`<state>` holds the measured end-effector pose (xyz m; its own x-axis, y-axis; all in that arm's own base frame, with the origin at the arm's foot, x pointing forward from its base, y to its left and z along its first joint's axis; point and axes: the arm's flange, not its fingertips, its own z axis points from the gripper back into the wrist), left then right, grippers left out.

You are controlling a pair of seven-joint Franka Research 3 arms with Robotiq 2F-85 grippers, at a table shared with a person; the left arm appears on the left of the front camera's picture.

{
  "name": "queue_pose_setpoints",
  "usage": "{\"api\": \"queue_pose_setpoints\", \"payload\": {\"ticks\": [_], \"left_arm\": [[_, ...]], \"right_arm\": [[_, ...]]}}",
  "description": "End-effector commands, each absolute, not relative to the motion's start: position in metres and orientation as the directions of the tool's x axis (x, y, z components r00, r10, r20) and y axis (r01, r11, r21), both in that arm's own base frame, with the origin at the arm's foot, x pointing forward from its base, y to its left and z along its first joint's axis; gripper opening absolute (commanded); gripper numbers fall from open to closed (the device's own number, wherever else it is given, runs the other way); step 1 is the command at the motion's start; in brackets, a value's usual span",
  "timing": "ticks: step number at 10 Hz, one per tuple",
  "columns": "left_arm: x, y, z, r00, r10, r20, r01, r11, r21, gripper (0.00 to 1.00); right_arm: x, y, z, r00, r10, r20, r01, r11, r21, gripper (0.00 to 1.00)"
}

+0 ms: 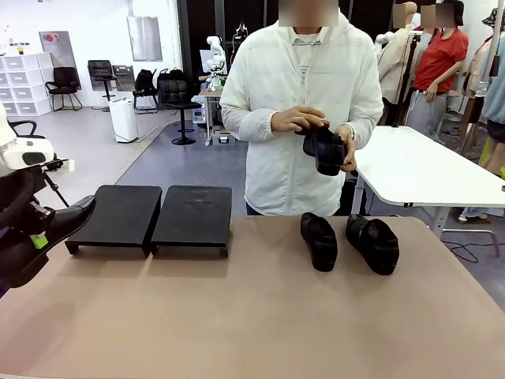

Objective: Organize the shoes by placing them on the stand.
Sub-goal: Place the Shoe from the middle of the table onto the Shoes Stand.

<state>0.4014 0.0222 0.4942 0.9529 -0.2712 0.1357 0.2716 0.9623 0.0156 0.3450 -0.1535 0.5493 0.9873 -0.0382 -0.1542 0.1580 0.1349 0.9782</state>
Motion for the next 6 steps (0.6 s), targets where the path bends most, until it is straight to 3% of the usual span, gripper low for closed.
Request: {"api": "queue_pose_setpoints", "payload": {"ticks": [1, 6], "left_arm": [[0.406, 0.025, 0.49, 0.955, -0.26, 0.142, 0.262, 0.965, 0.004, 0.0], [0.534, -0.001, 0.509, 0.947, 0.056, 0.316, -0.045, 0.998, -0.042, 0.0]], "right_arm": [[0.344, -0.155, 0.552, 0.989, -0.027, -0.146, 0.148, 0.142, 0.979, 1.0], [0.344, -0.155, 0.552, 0.989, -0.027, -0.146, 0.148, 0.142, 0.979, 1.0]]}}
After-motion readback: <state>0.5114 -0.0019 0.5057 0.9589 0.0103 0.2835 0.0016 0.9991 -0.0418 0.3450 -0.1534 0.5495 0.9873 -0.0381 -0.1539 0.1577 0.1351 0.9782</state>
